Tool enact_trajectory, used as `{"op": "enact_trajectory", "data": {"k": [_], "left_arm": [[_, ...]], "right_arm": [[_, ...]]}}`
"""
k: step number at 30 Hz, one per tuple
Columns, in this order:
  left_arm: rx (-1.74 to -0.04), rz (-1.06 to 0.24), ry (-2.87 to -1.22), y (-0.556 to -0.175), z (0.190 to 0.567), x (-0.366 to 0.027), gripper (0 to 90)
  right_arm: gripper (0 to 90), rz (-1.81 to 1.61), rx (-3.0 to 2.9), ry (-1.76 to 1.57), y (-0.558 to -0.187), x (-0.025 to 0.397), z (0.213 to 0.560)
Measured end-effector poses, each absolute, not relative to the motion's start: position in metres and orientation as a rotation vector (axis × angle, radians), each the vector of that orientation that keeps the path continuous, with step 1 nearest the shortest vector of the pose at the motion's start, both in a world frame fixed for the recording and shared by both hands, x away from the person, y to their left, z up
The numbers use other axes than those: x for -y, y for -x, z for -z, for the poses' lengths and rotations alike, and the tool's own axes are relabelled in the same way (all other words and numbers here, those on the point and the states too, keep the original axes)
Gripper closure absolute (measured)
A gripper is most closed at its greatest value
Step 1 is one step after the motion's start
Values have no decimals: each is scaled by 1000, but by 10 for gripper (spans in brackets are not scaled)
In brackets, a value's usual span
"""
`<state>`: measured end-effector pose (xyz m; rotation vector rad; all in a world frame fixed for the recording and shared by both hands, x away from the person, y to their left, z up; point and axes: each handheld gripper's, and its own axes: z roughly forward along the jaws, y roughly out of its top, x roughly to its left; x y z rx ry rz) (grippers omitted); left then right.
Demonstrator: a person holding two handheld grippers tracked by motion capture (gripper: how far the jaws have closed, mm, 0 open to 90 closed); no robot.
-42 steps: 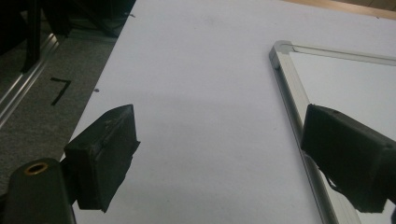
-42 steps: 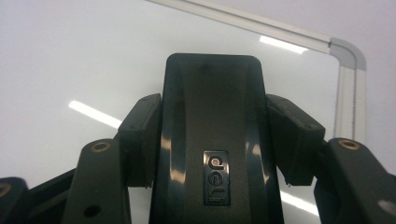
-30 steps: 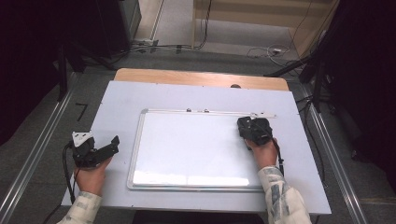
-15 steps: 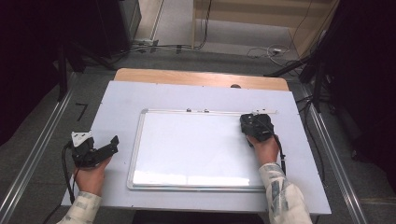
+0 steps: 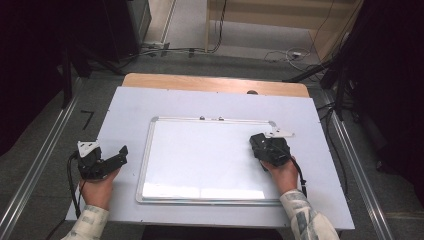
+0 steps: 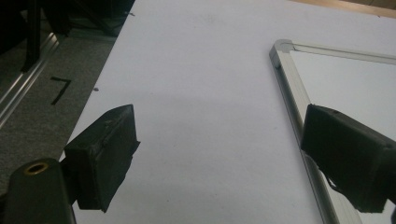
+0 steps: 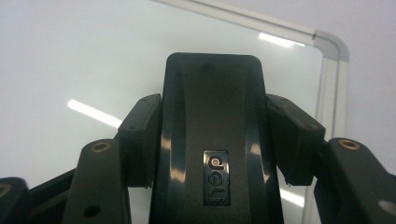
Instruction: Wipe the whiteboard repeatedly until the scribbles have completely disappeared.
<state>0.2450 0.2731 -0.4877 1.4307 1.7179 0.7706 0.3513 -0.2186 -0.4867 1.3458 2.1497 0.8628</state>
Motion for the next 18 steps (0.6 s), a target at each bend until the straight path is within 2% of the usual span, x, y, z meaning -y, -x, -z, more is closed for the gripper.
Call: {"op": "enact_trajectory", "data": {"k": [13, 18], "left_arm": [[-1723, -770, -1415, -245, 488, -274, 114], [-1717, -769, -1422, -245, 487, -273, 114]], "right_arm": [[394, -897, -2284, -1209, -293, 212, 487], [394, -901, -2289, -1207, -291, 215, 488]]}}
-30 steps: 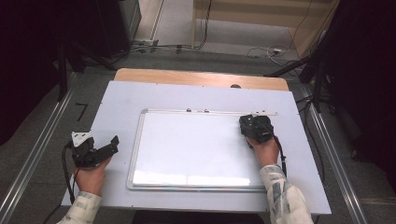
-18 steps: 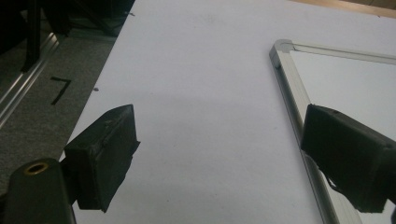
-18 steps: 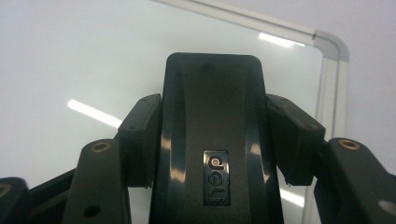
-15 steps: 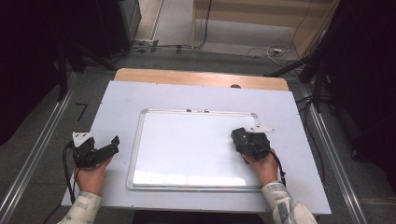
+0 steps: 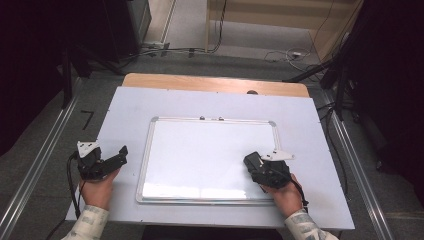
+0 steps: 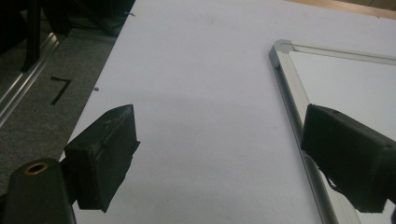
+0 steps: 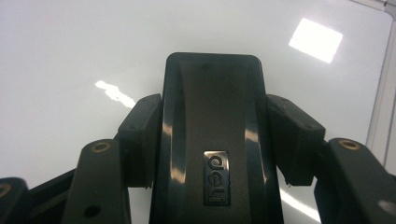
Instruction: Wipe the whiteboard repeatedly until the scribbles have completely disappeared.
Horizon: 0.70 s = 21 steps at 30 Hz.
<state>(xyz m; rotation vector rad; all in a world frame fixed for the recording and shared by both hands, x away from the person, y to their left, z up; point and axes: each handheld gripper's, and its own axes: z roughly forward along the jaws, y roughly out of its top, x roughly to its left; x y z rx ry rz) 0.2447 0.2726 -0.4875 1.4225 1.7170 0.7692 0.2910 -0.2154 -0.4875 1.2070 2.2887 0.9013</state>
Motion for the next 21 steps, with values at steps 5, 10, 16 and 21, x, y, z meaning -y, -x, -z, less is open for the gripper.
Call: {"op": "enact_trajectory", "data": {"k": [5, 10, 16, 21], "left_arm": [[-1717, -769, -1424, -245, 488, -273, 114], [-1718, -770, -1425, -245, 488, -273, 114], [-1719, -768, -1423, -245, 488, -273, 114], [-1721, -767, -1419, -245, 488, -274, 114]], "right_arm": [[394, -893, -2253, -1236, -306, 217, 488], [394, -887, -2208, -1283, -326, 217, 488], [394, -872, -2159, -1335, -348, 220, 487], [393, -854, -2130, -1371, -366, 224, 486]]}}
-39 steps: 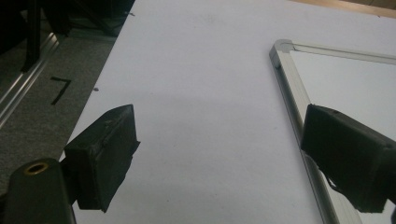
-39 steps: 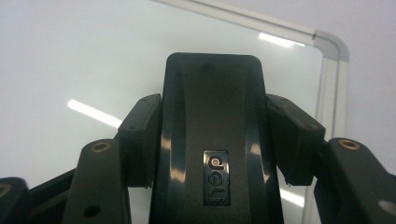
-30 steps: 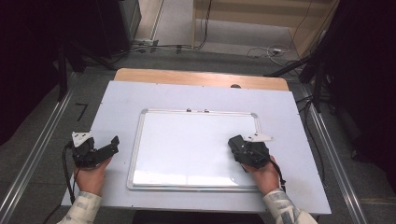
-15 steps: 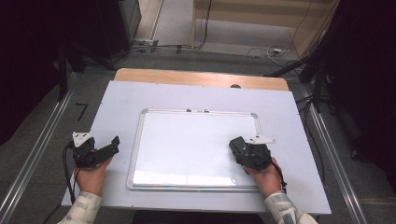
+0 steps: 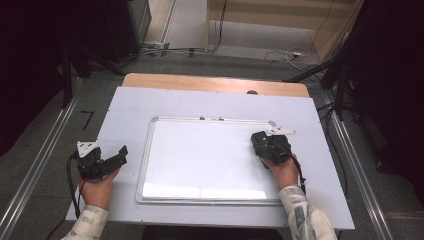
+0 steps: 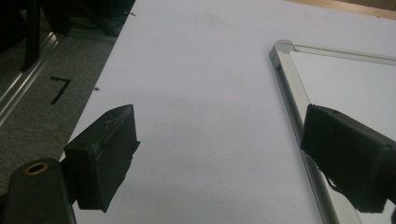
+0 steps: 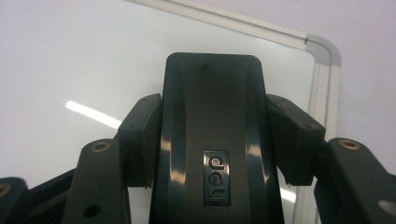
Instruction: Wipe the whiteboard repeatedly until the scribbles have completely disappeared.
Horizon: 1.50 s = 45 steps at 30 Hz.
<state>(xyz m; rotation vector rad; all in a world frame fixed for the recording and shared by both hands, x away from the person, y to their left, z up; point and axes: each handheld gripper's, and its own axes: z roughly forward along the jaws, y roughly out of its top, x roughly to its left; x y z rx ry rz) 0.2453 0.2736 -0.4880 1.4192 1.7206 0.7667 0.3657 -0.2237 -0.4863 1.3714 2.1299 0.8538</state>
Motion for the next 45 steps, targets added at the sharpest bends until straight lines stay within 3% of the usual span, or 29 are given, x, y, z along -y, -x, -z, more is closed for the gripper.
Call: {"op": "enact_trajectory", "data": {"k": [14, 30, 45], "left_arm": [[-1723, -764, -1422, -246, 489, -274, 114], [-1722, -766, -1426, -246, 489, -273, 114], [-1719, -763, -1417, -245, 488, -274, 114]], "right_arm": [[393, -817, -2085, -1429, -389, 227, 485], [393, -889, -2214, -1283, -317, 218, 488], [393, -953, -2219, -1282, -301, 213, 476]]}}
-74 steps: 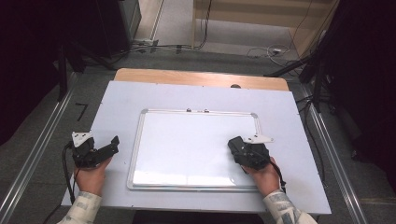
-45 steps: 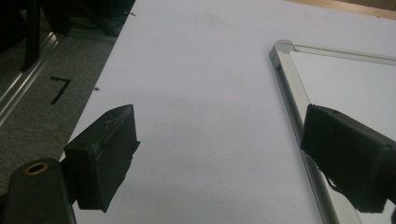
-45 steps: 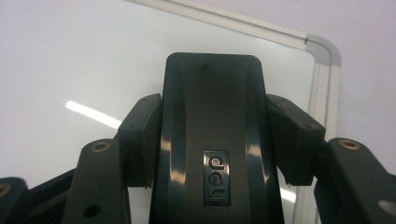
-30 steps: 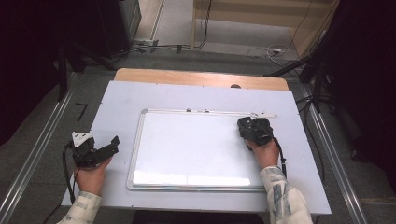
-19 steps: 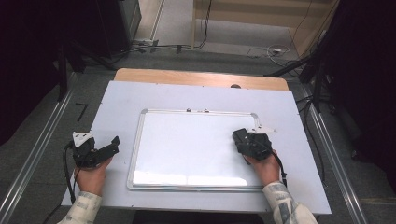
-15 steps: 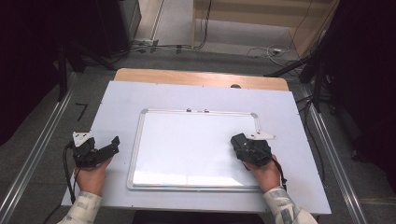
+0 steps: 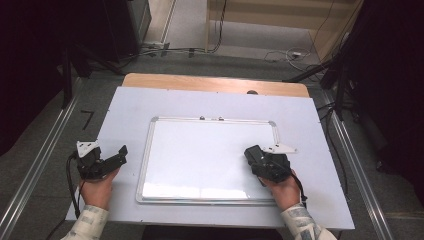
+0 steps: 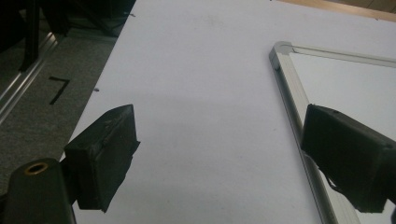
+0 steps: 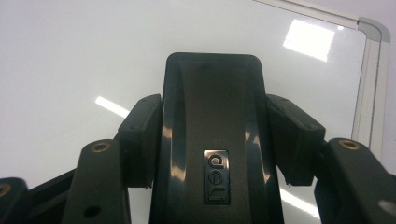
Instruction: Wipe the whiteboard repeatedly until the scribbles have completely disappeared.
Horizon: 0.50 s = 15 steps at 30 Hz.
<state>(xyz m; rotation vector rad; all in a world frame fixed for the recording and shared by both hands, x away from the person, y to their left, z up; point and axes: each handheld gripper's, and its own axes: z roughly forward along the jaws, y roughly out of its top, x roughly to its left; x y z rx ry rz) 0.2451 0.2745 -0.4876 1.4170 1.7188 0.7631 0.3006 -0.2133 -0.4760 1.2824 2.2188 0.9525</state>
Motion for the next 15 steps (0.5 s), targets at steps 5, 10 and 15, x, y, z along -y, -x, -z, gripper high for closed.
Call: {"op": "enact_trajectory", "data": {"k": [5, 10, 15], "left_arm": [[-1717, -765, -1417, -245, 487, -274, 114], [-1719, -764, -1416, -245, 488, -274, 114], [-1715, -766, -1423, -245, 487, -273, 114]], "right_arm": [[393, -929, -2257, -1259, -300, 207, 483], [393, -920, -2262, -1237, -302, 201, 488], [393, -916, -2236, -1242, -315, 204, 489]]}}
